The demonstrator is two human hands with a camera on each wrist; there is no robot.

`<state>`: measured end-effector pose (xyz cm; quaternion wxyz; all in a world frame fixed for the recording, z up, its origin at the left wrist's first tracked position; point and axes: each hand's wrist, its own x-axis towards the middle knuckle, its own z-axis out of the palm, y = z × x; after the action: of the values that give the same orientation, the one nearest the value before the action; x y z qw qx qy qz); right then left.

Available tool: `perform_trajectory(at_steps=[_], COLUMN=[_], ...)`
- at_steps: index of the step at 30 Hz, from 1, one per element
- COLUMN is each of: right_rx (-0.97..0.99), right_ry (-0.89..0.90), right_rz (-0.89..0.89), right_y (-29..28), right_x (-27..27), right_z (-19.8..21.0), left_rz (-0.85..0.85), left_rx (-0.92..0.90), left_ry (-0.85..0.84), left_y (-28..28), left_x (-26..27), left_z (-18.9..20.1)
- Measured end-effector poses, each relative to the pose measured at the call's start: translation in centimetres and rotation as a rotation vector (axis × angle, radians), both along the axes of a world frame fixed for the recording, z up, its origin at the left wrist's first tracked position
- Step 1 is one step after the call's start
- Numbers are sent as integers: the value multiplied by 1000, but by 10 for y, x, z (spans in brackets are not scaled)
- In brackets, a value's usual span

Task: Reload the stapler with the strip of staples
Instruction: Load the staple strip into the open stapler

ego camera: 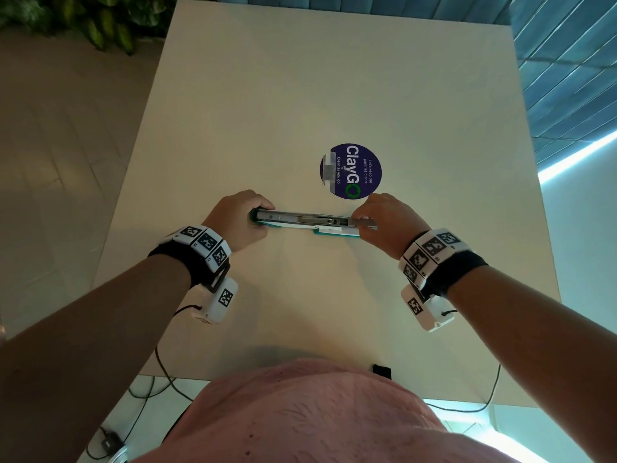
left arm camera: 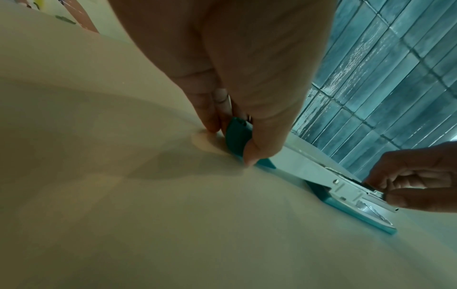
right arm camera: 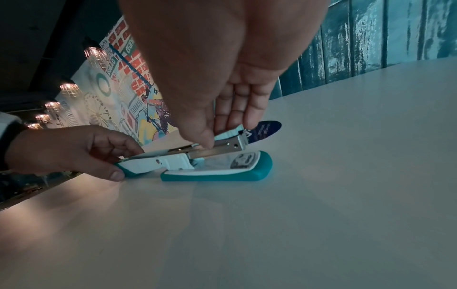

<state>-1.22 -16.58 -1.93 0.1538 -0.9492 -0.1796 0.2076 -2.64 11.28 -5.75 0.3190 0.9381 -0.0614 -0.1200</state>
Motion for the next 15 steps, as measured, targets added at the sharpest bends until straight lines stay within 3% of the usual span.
perform_trajectory(at_steps=[7,15], right_rx=[13,97], right_ry=[24,13], right_rz=[-16,-178], right_y=[-3,-17], right_x=[1,-9], right_z=[-6,-21], left_rz=[-4,-22], left_rx=[5,28], left_ry=[6,13], left_y=[0,2], left_x=[0,1], left_z=[0,-1])
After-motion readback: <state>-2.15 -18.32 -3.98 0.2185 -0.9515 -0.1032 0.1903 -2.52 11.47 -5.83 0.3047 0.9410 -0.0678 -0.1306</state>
